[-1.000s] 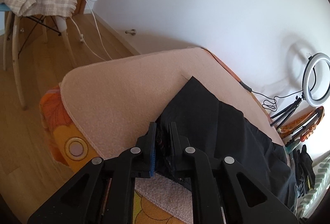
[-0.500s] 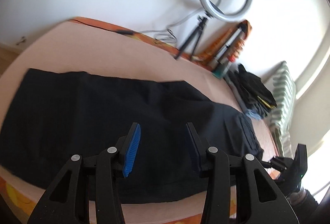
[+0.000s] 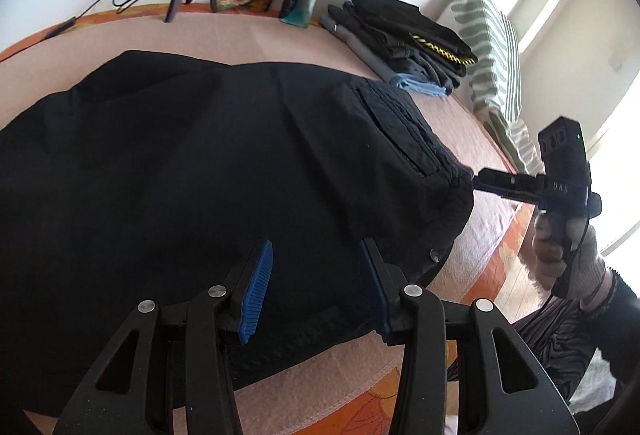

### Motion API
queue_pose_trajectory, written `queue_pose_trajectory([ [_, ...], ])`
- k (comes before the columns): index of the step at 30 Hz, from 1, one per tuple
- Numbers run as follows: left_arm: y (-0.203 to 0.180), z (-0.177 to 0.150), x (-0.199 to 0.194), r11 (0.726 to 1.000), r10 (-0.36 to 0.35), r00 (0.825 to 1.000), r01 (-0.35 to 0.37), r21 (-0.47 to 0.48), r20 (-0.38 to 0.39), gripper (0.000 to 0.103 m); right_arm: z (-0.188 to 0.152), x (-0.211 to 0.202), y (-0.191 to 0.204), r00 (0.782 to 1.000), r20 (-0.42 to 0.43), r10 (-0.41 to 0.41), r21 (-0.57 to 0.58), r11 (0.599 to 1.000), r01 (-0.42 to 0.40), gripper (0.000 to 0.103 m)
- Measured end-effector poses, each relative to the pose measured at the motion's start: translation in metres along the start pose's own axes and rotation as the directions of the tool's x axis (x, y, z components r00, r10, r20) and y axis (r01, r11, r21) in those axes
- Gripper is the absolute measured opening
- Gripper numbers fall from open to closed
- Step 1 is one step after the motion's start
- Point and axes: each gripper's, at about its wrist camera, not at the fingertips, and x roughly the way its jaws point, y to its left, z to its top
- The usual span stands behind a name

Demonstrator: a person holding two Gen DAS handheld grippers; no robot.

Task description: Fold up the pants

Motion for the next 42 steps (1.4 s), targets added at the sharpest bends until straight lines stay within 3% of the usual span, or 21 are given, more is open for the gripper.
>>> queue_pose_trajectory([
  [3, -0.003, -0.001, 0.007, 1.000, -0.008, 1.000, 0.008, 0.006, -0.025, 0.043, 0.004, 0.008, 0.002, 1.000, -0.018, 0.023, 0.017, 1.000, -0.022, 0.051],
  [4, -0.002, -0.002, 0.009, 1.000, -0.008, 0.999, 0.008, 0.009, -0.033, 0.043, 0.005, 0.010, 0.002, 0.999, -0.026, 0.021, 0.010, 1.000, -0.021, 0.039],
  [6, -0.005, -0.004, 0.013, 1.000, 0.000, 0.999, 0.001, 0.028, -0.047, 0.043, 0.002, 0.014, 0.008, 1.000, -0.029, 0.003, 0.002, 1.000, -0.002, 0.032],
  [9, -0.011, -0.008, 0.014, 0.997, 0.016, 0.999, -0.013, 0.070, -0.047, 0.043, 0.002, 0.009, 0.012, 1.000, -0.008, -0.013, -0.021, 1.000, 0.012, 0.013],
  [13, -0.012, -0.011, 0.013, 0.997, 0.013, 0.999, -0.009, 0.077, -0.046, 0.043, 0.000, -0.012, 0.025, 0.999, 0.027, 0.048, -0.038, 0.998, -0.047, 0.008],
  [18, -0.014, -0.011, 0.011, 0.998, -0.008, 0.998, 0.012, 0.058, -0.063, 0.043, -0.013, -0.002, 0.028, 0.993, -0.036, -0.115, -0.137, 0.985, 0.109, 0.008],
  [20, -0.016, -0.008, 0.006, 0.999, -0.020, 0.999, 0.021, 0.044, -0.035, 0.043, -0.015, 0.005, 0.025, 0.986, -0.058, -0.157, -0.168, 0.975, 0.145, 0.008],
  [23, -0.021, -0.002, -0.002, 0.998, -0.023, 1.000, 0.022, 0.052, 0.013, 0.043, -0.010, -0.002, 0.037, 0.981, -0.062, -0.182, -0.222, 0.961, 0.164, 0.016],
  [25, -0.020, 0.001, 0.000, 0.998, -0.018, 1.000, 0.017, 0.054, 0.017, 0.043, -0.005, -0.011, 0.052, 0.975, -0.023, -0.220, -0.281, 0.938, 0.205, 0.030],
  [28, -0.020, 0.003, 0.012, 0.998, -0.033, 0.999, 0.034, 0.048, -0.022, 0.043, 0.011, -0.021, 0.086, 0.983, 0.045, -0.179, -0.389, 0.903, 0.183, 0.038],
  [31, -0.023, -0.002, 0.022, 0.997, -0.036, 0.997, 0.040, 0.071, -0.066, 0.043, 0.037, -0.008, 0.120, 0.991, 0.031, -0.130, -0.485, 0.865, 0.129, 0.044],
  [35, -0.026, -0.009, 0.023, 0.994, -0.029, 0.998, 0.035, 0.103, -0.062, 0.043, 0.081, 0.045, 0.164, 0.996, -0.078, -0.050, -0.556, 0.831, -0.002, 0.051],
  [38, -0.022, -0.011, 0.021, 0.995, -0.050, 0.997, 0.055, 0.082, -0.053, 0.043, 0.110, 0.094, 0.188, 0.984, -0.175, 0.013, -0.545, 0.832, -0.108, 0.057],
  [42, -0.019, -0.014, 0.019, 0.994, -0.064, 0.997, 0.068, 0.081, -0.052, 0.043, 0.133, 0.163, 0.205, 0.965, -0.260, 0.039, -0.524, 0.834, -0.175, 0.062],
])
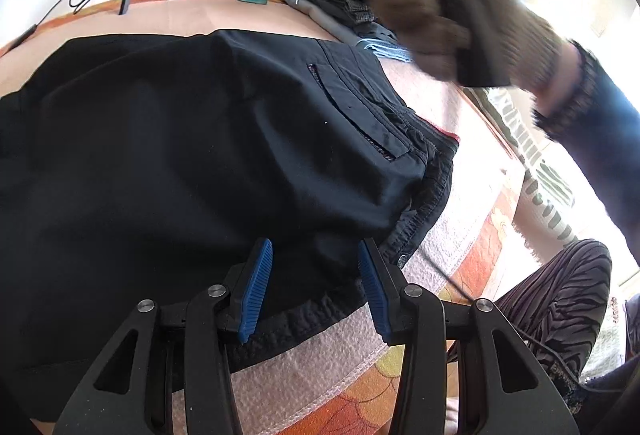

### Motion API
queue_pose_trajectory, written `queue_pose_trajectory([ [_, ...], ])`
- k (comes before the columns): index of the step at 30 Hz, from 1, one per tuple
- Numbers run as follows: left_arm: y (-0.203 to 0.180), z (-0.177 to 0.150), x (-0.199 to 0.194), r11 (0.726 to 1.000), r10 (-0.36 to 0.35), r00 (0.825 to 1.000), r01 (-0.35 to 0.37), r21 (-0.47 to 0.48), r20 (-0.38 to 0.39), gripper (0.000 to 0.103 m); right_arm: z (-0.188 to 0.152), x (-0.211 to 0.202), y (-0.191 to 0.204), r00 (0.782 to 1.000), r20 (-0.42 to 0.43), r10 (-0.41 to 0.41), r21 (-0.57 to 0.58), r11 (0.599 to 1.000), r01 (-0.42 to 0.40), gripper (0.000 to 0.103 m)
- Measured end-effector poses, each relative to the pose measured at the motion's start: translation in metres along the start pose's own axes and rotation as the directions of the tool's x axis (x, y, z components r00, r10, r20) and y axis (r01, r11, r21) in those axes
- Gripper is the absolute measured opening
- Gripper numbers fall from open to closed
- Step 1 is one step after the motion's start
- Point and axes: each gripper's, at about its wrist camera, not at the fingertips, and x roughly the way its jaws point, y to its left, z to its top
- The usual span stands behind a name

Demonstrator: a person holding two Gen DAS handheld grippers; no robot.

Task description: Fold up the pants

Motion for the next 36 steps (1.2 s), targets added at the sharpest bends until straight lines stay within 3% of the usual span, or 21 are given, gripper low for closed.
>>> queue_pose_trajectory([
  [5, 0.003, -0.002, -0.001, 1.000, -0.027, 1.000, 0.027, -0.006, 0.005, 0.043, 0.015, 0.073, -0.020, 0.990, -0.113, 0.084, 0.068, 0.995, -0.077, 0.062],
  [8, 0.008, -0.003, -0.004, 0.999, -0.039, 0.999, 0.039, 0.001, 0.009, 0.043, 0.012, 0.094, -0.028, 0.973, -0.135, 0.189, 0.136, 0.976, -0.171, 0.062],
  [9, 0.009, -0.003, -0.004, 0.999, -0.042, 0.999, 0.042, 0.002, 0.010, 0.043, 0.012, 0.098, -0.030, 0.966, -0.133, 0.222, 0.153, 0.968, -0.201, 0.055],
  [10, 0.009, -0.003, -0.004, 0.999, -0.044, 0.999, 0.044, 0.001, 0.010, 0.043, 0.011, 0.102, -0.029, 0.961, -0.134, 0.243, 0.157, 0.962, -0.222, 0.041],
  [13, 0.010, -0.004, -0.006, 0.999, -0.051, 0.999, 0.051, -0.006, 0.013, 0.043, 0.011, 0.105, -0.018, 0.970, -0.134, 0.202, 0.113, 0.976, -0.187, 0.016],
  [17, 0.015, -0.008, -0.012, 0.998, -0.055, 0.998, 0.055, -0.008, 0.034, 0.043, 0.024, 0.090, -0.002, 0.986, -0.105, 0.126, -0.026, 0.991, -0.130, 0.010],
  [22, 0.013, -0.010, -0.015, 0.999, -0.052, 0.998, 0.052, -0.005, 0.034, 0.043, 0.024, 0.123, -0.002, 0.986, -0.163, -0.015, -0.086, 0.996, 0.001, 0.010],
  [23, 0.013, -0.010, -0.015, 0.999, -0.051, 0.998, 0.051, -0.003, 0.034, 0.043, 0.026, 0.122, 0.001, 0.990, -0.133, -0.035, -0.099, 0.995, 0.021, 0.013],
  [25, 0.011, -0.010, -0.015, 0.999, -0.049, 0.998, 0.049, 0.001, 0.034, 0.043, 0.030, 0.118, 0.003, 0.991, -0.103, -0.091, -0.101, 0.992, 0.080, 0.028],
  [28, 0.009, -0.011, -0.016, 0.998, -0.057, 0.998, 0.057, -0.009, 0.037, 0.043, 0.030, 0.096, 0.017, 0.990, -0.027, -0.135, -0.141, 0.981, 0.130, 0.028],
  [32, 0.016, -0.015, -0.025, 0.996, -0.066, 0.996, 0.069, -0.063, 0.059, 0.043, 0.018, 0.061, 0.037, 0.997, 0.050, -0.063, -0.156, 0.985, 0.070, 0.028],
  [36, 0.013, -0.022, -0.041, 0.998, -0.024, 0.996, 0.028, -0.050, 0.087, 0.043, -0.004, 0.062, 0.053, 0.999, 0.021, -0.046, -0.210, 0.976, 0.050, 0.027],
])
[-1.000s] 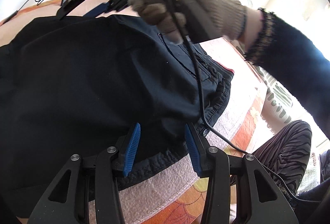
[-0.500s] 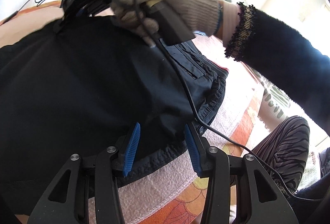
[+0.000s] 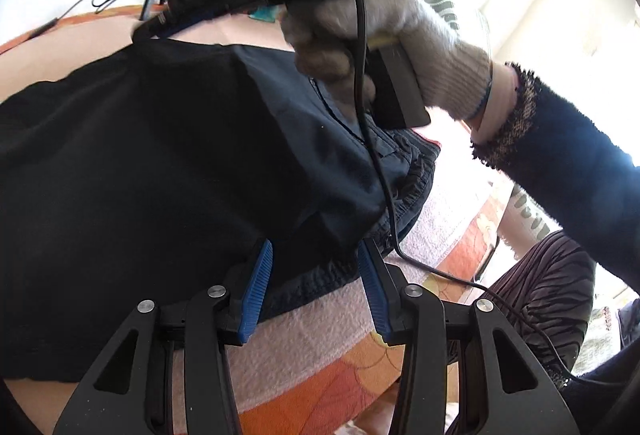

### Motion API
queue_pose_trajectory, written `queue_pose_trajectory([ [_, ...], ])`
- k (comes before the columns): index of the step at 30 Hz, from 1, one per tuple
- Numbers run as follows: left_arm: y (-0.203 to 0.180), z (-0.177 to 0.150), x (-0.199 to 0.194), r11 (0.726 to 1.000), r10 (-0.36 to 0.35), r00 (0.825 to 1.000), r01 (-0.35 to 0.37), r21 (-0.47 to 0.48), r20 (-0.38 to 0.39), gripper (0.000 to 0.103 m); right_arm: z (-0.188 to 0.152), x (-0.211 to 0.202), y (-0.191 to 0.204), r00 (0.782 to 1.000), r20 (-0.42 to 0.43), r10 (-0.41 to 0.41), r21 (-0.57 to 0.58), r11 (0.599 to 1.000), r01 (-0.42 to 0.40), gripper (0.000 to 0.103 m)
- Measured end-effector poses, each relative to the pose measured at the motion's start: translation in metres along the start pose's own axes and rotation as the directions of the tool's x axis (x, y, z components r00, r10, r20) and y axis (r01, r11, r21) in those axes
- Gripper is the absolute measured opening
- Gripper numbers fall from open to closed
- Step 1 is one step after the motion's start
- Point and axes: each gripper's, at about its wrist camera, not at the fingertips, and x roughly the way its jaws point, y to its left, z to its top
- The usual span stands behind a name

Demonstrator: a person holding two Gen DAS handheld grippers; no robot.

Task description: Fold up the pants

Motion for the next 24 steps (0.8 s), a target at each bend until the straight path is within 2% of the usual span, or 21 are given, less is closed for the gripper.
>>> queue_pose_trajectory([
  [3, 0.006, -0.005, -0.019, 0.999, -0.004, 1.000, 0.006, -0.054, 0.028, 0.043, -0.010, 0.017, -0.006, 0.996, -0.080, -0.029, 0.017, 0.999, 0.031, 0.026],
  [6, 0.015, -0.009, -0.045, 0.994, 0.015, 0.998, -0.007, -0.112, 0.069, 0.043, -0.018, 0.029, -0.019, 0.986, -0.136, -0.093, 0.040, 0.994, 0.099, 0.026],
  [10, 0.028, -0.009, -0.086, 0.983, 0.074, 0.987, -0.048, -0.175, 0.145, 0.044, -0.025, 0.024, -0.030, 0.988, -0.129, -0.090, 0.095, 0.990, 0.103, 0.025],
  [13, 0.045, -0.013, -0.123, 0.970, 0.137, 0.967, -0.087, -0.227, 0.214, 0.047, -0.025, 0.014, -0.026, 0.976, -0.143, -0.166, 0.063, 0.982, 0.176, 0.028],
  [16, 0.072, -0.021, -0.156, 0.946, 0.190, 0.945, -0.103, -0.309, 0.266, 0.050, -0.029, -0.018, -0.024, 0.984, -0.091, -0.155, 0.129, 0.978, 0.166, 0.029],
  [19, 0.100, -0.036, -0.178, 0.912, 0.297, 0.909, -0.180, -0.370, 0.291, 0.050, -0.044, -0.055, -0.010, 0.985, -0.040, -0.167, 0.157, 0.972, 0.172, 0.032],
  [24, 0.151, -0.072, -0.189, 0.834, 0.373, 0.894, -0.205, -0.512, 0.249, 0.050, -0.090, -0.087, 0.005, 0.975, -0.045, -0.219, 0.159, 0.962, 0.223, 0.033],
])
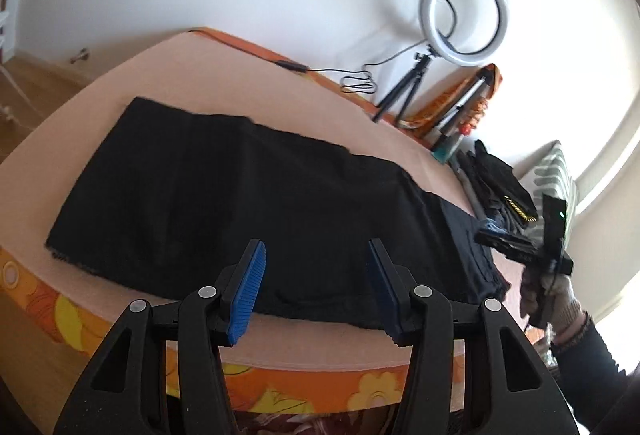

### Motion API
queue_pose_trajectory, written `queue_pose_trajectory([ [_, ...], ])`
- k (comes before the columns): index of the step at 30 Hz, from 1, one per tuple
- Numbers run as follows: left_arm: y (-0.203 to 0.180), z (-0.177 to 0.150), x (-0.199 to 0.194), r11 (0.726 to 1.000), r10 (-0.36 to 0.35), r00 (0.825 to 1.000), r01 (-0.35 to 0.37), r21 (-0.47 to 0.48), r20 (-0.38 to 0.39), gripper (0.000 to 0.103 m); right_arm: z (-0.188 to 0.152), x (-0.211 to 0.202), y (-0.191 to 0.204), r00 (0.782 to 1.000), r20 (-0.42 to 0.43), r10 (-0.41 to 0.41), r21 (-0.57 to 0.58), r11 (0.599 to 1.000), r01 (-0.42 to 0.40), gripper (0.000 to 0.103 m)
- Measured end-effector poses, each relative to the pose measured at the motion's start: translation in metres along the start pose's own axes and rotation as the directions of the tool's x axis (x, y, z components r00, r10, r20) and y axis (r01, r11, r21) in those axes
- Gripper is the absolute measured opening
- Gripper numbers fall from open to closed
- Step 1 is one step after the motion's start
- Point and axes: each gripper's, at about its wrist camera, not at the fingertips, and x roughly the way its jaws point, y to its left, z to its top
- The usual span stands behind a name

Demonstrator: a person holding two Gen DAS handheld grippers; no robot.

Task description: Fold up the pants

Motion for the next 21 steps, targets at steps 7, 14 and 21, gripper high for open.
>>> queue_pose_trajectory([
  [7, 0.062, 0.000, -0.009, 0.980, 0.064, 0.998, -0.058, -0.189, 0.026, 0.050, -0.043, 0.017, -0.027, 0.983, -0.111, -0.144, 0.076, 0.985, 0.152, 0.032],
  [14, 0.098, 0.003, -0.023, 0.930, 0.055, 0.994, -0.017, -0.367, 0.094, 0.053, -0.046, 0.004, -0.032, 0.986, -0.082, -0.143, 0.128, 0.980, 0.152, 0.035],
  [21, 0.122, -0.009, -0.018, 0.835, 0.027, 0.995, 0.029, -0.549, 0.094, 0.054, -0.054, -0.021, 0.008, 0.999, 0.032, -0.024, 0.121, 0.992, 0.020, 0.046],
])
